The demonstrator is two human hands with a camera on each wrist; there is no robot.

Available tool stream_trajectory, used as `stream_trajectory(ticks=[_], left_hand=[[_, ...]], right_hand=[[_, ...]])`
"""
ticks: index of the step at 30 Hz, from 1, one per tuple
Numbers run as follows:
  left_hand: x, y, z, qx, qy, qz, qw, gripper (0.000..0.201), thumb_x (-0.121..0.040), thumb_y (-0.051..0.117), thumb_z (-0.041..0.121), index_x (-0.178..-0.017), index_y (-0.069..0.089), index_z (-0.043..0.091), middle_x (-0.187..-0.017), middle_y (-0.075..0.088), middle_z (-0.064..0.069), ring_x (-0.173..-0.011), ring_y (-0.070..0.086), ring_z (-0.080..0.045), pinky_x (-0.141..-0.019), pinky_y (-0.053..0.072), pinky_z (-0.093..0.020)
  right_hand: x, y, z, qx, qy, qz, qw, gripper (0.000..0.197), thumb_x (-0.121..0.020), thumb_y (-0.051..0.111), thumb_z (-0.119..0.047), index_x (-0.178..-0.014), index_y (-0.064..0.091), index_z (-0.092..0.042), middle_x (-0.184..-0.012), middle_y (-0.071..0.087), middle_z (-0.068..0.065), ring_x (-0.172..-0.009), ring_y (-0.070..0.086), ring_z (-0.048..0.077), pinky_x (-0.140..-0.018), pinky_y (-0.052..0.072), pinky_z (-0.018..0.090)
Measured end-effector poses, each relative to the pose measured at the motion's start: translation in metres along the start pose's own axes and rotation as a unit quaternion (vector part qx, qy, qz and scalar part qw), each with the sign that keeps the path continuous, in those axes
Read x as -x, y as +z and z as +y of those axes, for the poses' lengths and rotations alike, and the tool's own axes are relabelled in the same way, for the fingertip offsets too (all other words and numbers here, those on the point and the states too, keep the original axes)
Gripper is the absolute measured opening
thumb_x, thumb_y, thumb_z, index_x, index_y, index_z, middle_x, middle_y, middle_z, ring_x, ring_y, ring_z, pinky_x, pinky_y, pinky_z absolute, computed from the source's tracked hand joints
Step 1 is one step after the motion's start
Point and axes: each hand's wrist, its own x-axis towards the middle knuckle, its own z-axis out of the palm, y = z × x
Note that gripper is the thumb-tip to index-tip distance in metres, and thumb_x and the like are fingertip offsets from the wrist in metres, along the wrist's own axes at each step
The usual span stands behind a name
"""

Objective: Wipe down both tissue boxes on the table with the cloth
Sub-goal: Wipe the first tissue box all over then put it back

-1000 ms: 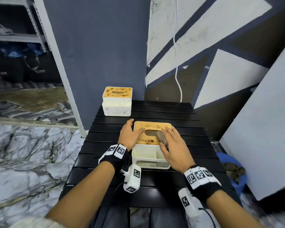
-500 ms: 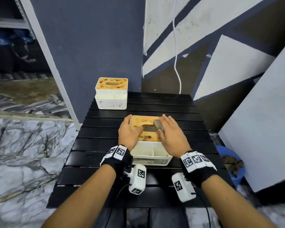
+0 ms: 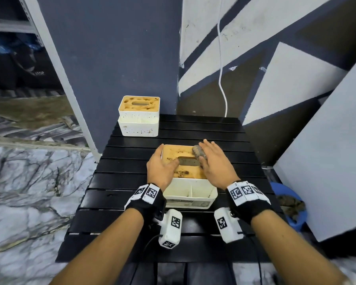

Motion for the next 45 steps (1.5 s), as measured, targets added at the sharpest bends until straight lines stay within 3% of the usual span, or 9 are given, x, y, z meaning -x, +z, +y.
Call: stream_trajectory(ticks=[7,9,16,20,25,31,36,41,45], left_hand=[[0.003,0.003,-0.001,0.014,-0.004,0.016,1.0,0.074,-0.086,0.072,0.012,-0.15,0.036,0.014,-0.118,0.067,-0.005,-0.105,0.066,-0.018,-0.095,0.054,-0.038],[0.005,0.003,0.001,0.017,-0.002,0.015,1.0,0.066,-0.086,0.072,0.01,-0.145,0.043,0.014,-0.11,0.069,-0.002,-0.099,0.067,-0.016,-0.093,0.055,-0.036],[0.006,0.0,0.005,-0.002,0.01,0.007,1.0,0.054,-0.086,0.072,0.01,-0.136,0.053,0.014,-0.098,0.065,0.006,-0.093,0.066,-0.013,-0.091,0.055,-0.034],[0.006,0.002,0.003,-0.006,0.014,0.02,1.0,0.061,-0.087,0.071,0.012,-0.143,0.047,0.011,-0.108,0.062,0.005,-0.098,0.06,-0.01,-0.09,0.047,-0.021],[0.004,0.005,-0.002,-0.002,0.016,0.023,1.0,0.056,-0.087,0.071,0.012,-0.139,0.05,0.014,-0.108,0.068,0.003,-0.089,0.064,-0.006,-0.074,0.047,-0.007],[0.004,0.006,-0.008,-0.013,0.017,0.021,1.0,0.068,-0.085,0.074,0.017,-0.146,0.043,0.015,-0.118,0.067,-0.004,-0.107,0.065,-0.019,-0.098,0.053,-0.04],[0.003,0.007,-0.008,-0.019,0.014,0.025,0.999,0.07,-0.085,0.074,0.02,-0.147,0.042,0.017,-0.122,0.065,-0.006,-0.112,0.063,-0.022,-0.1,0.051,-0.042],[0.004,0.009,-0.006,-0.011,0.003,0.038,0.999,0.068,-0.085,0.074,0.016,-0.146,0.044,0.015,-0.119,0.067,-0.005,-0.107,0.065,-0.018,-0.098,0.053,-0.038],[0.008,0.007,-0.003,-0.028,0.01,0.025,0.999,0.058,-0.086,0.073,0.015,-0.139,0.05,0.015,-0.106,0.066,0.003,-0.105,0.065,-0.019,-0.096,0.053,-0.037]], right_hand=[[0.048,0.007,-0.001,-0.047,-0.049,0.027,0.997,0.049,-0.1,0.039,-0.028,-0.146,0.031,-0.016,-0.155,0.024,-0.003,-0.145,0.009,0.011,-0.114,0.003,0.019],[0.058,0.007,-0.002,-0.048,-0.051,0.026,0.997,0.049,-0.1,0.038,-0.031,-0.146,0.031,-0.017,-0.155,0.024,-0.005,-0.145,0.008,0.009,-0.114,0.004,0.019],[-0.004,0.003,0.003,-0.011,-0.002,0.008,1.0,0.051,-0.101,0.034,-0.031,-0.148,0.023,-0.016,-0.158,0.017,0.0,-0.146,0.008,0.017,-0.116,0.009,0.029],[-0.011,0.007,0.005,-0.017,0.005,0.014,1.0,0.052,-0.101,0.033,-0.032,-0.149,0.021,-0.015,-0.158,0.016,0.001,-0.146,0.006,0.018,-0.118,0.012,0.033],[0.042,0.01,0.001,-0.031,-0.041,0.033,0.998,0.05,-0.1,0.037,-0.031,-0.147,0.03,-0.016,-0.156,0.022,-0.002,-0.145,0.008,0.013,-0.116,0.006,0.023],[0.021,0.007,0.004,-0.019,-0.029,0.021,0.999,0.05,-0.101,0.034,-0.031,-0.147,0.027,-0.015,-0.157,0.02,0.001,-0.146,0.008,0.016,-0.113,0.004,0.022],[-0.023,0.008,0.006,-0.034,0.019,0.008,0.999,0.052,-0.101,0.033,-0.032,-0.149,0.022,-0.015,-0.158,0.016,0.001,-0.146,0.006,0.019,-0.116,0.007,0.029],[0.029,0.009,0.001,-0.042,-0.029,0.038,0.998,0.051,-0.1,0.035,-0.031,-0.148,0.026,-0.015,-0.156,0.02,-0.001,-0.146,0.006,0.014,-0.113,0.002,0.019],[0.053,0.01,0.002,-0.033,-0.039,0.037,0.998,0.05,-0.1,0.037,-0.032,-0.147,0.027,-0.017,-0.156,0.022,-0.003,-0.145,0.007,0.011,-0.114,0.003,0.019]])
